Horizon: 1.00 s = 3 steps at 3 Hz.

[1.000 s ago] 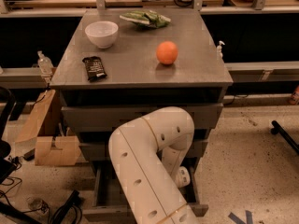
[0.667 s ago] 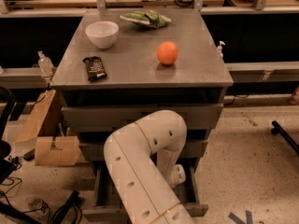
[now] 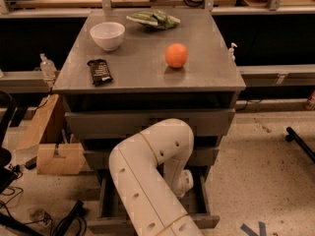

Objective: Open bottom drawer

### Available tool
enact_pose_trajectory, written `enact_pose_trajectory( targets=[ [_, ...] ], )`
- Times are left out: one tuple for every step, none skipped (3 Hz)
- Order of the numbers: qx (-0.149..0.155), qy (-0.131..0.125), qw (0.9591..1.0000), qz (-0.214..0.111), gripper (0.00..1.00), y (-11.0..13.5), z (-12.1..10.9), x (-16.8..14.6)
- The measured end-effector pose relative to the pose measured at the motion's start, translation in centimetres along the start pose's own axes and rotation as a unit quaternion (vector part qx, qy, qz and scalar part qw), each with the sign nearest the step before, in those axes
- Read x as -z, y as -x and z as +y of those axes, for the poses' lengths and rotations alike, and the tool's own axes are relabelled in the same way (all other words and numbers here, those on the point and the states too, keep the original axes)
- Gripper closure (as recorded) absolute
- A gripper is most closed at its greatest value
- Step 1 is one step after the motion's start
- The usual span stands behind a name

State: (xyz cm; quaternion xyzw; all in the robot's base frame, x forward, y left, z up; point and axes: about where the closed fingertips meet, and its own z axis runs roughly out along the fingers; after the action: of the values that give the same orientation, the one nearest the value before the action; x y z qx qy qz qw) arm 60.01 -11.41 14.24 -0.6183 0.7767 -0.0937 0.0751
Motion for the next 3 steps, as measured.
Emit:
enact_pose_trajectory(
  targets=[
    [0.006,0.005,0.9999,-0.01,1.0,0.1,0.4,-0.2],
    [0.012,0.054,0.9984,-0.012,1.0,-1.3,4.4,-1.1],
    [0.006,0.102,0.9947,0.012,1.0,-4.0,9.9,-1.5]
  ],
)
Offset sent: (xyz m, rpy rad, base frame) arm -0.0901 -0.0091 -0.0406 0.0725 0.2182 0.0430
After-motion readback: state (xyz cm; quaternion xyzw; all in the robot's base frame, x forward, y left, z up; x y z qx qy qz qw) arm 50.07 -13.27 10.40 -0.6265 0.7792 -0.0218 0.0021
